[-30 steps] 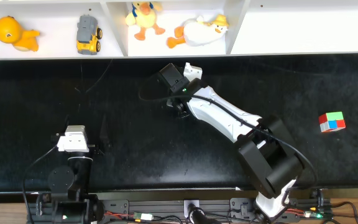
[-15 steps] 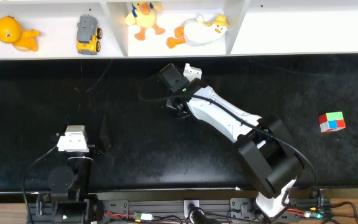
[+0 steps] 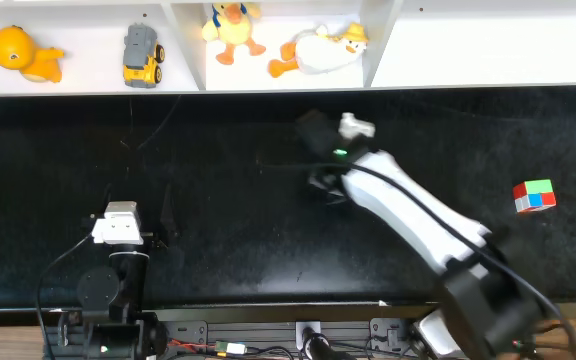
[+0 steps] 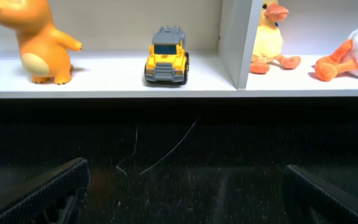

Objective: Store Toys

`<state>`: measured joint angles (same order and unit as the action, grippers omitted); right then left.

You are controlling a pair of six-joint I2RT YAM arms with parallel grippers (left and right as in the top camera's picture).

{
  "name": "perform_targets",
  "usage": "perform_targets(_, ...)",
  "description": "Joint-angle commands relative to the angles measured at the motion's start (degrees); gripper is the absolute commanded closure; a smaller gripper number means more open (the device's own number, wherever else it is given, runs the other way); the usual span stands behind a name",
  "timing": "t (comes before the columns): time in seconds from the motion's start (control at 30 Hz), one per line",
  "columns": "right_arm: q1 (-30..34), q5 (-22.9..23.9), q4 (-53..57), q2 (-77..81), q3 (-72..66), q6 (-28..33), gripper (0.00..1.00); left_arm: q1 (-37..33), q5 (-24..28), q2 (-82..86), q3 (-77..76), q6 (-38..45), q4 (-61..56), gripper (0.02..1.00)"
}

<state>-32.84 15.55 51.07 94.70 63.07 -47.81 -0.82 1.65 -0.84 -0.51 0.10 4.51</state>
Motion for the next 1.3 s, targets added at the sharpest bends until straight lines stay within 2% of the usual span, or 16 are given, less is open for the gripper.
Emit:
perform_targets(0.03,4.4,1.7,0.4,-11.0,-5.7,3.9,0.932,0.3,-0.3,0.7,0.1,-0.6,0.3,0.02)
perform_targets(0.2,7.5,2.3,1.5,-20.5,-8.6,17.2,0.928,0.3,-0.3,0.7,0.1,-0.6,0.3,0.023)
perform_targets(0.27,8.4,3.9,2.1,-23.0,-8.6,22.7,0.915,0.3,-0.3,0.7,0.1,-0.6,0.3,0.02)
perform_targets(0.33,9.6,6.8,2.4,-24.7,-8.6,25.9,0.895,0.3,-0.3,0.7,0.1,-0.6,0.3,0.02)
perform_targets(0.43,12.1,8.5,2.1,-25.8,-8.5,29.0,0.89,0.3,-0.3,0.7,0.1,-0.6,0.3,0.02)
perform_targets(0.7,20.6,8.1,-4.7,-25.3,-7.5,41.4,0.899,0.3,-0.3,0.7,0.1,-0.6,0.3,0.02)
perform_targets(0.9,23.6,3.7,-11.8,-19.3,-5.6,51.9,0.897,0.3,-0.3,0.7,0.1,-0.6,0.3,0.02)
perform_targets(1.13,23.9,4.0,-14.0,-9.0,2.7,59.1,0.899,0.3,-0.3,0.7,0.1,-0.6,0.3,0.02)
perform_targets(1.3,25.0,4.0,-14.6,-2.1,10.1,60.3,0.901,0.3,-0.3,0.7,0.1,-0.6,0.3,0.02)
